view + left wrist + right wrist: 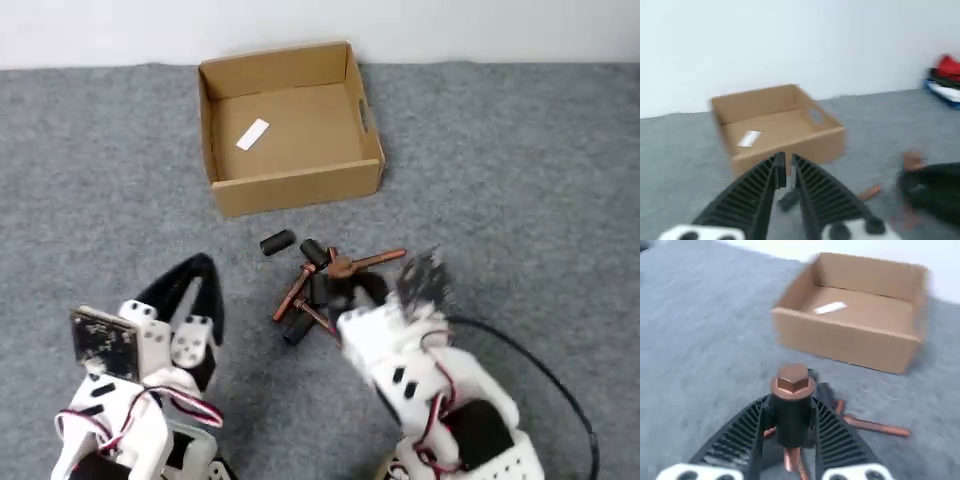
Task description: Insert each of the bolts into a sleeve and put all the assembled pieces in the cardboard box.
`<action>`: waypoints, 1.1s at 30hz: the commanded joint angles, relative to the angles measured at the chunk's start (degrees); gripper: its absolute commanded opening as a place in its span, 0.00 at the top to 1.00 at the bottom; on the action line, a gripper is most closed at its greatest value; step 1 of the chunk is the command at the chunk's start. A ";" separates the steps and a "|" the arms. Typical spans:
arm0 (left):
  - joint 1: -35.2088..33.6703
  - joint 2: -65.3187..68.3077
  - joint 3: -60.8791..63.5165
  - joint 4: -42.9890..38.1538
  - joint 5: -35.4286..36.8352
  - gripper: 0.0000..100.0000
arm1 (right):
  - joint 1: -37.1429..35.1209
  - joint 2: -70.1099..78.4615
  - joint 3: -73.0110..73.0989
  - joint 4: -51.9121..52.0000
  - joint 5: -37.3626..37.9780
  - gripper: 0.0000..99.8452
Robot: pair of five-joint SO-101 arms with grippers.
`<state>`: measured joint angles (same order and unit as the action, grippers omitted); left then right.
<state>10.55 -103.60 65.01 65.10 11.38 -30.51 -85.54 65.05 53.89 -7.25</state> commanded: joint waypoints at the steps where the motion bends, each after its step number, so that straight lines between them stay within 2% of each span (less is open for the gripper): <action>1: -7.82 -0.09 3.82 -0.97 -3.25 1.00 | 4.00 11.30 -12.92 0.22 -3.25 0.99; 8: -17.41 -0.09 20.26 -0.79 -7.47 1.00 | 4.18 36.53 -33.05 -0.31 -3.08 0.99; 12: -19.43 -0.09 27.56 -3.34 -7.47 1.00 | 4.26 49.98 -43.43 -4.26 -2.90 0.99; 15: -19.16 -0.09 31.43 -5.54 -7.21 1.00 | 4.26 58.86 -50.11 -10.15 0.35 0.99; 25: -19.34 0.18 31.43 -6.95 -7.30 1.00 | 5.23 83.30 -65.41 -22.37 10.90 0.99; 33: -19.43 0.18 31.43 -7.38 -7.21 1.00 | 5.05 98.51 -71.21 -34.24 19.69 0.99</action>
<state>-8.44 -103.08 96.75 59.74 4.26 -25.93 10.99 -0.97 23.47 9.54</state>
